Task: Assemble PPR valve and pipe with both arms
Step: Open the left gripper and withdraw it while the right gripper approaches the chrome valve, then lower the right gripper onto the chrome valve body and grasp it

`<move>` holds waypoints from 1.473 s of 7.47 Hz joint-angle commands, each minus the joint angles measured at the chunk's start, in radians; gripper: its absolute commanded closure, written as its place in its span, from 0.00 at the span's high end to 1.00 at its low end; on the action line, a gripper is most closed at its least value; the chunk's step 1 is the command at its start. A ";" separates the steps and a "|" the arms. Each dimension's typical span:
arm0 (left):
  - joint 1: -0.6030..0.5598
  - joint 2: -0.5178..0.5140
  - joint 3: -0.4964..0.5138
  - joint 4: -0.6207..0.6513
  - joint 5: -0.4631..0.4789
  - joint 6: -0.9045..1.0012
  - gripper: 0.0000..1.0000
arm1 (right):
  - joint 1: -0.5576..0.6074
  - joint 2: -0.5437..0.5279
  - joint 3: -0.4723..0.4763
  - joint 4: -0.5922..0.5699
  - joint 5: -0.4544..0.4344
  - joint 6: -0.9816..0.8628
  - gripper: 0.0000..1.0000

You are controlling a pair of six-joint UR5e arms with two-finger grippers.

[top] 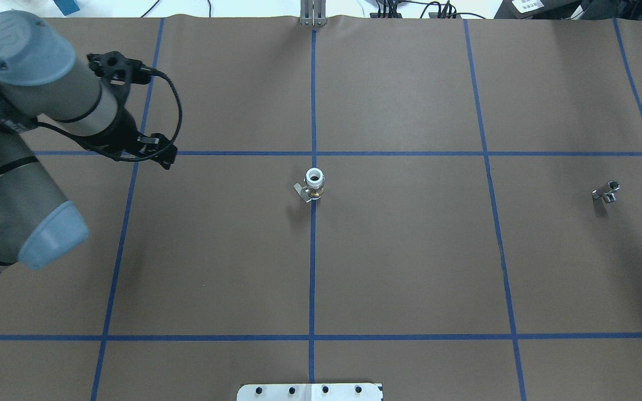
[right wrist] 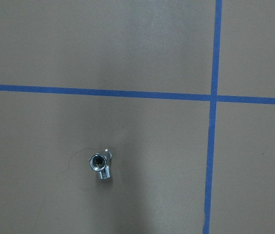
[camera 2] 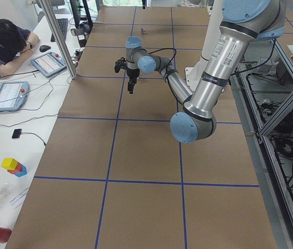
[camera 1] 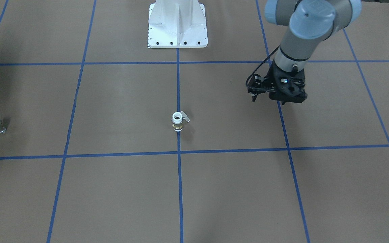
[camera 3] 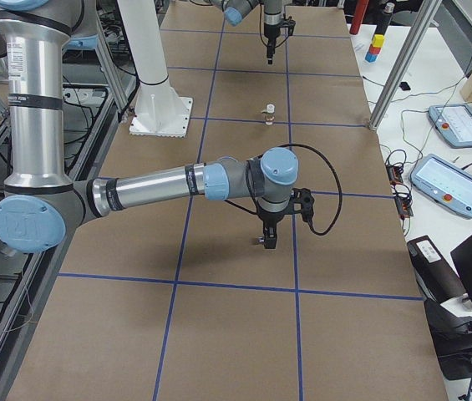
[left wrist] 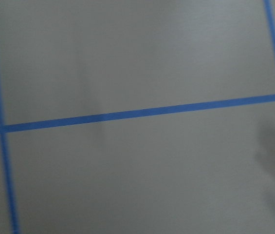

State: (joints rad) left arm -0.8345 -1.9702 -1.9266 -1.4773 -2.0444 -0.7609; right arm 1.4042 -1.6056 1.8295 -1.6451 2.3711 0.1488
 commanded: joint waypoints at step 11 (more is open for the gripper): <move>-0.049 0.083 -0.025 -0.003 0.001 0.084 1.00 | -0.271 0.044 -0.194 0.390 -0.105 0.517 0.99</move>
State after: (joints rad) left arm -0.8836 -1.8868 -1.9512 -1.4803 -2.0422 -0.6765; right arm 1.1373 -1.5730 1.6549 -1.2575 2.2826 0.6605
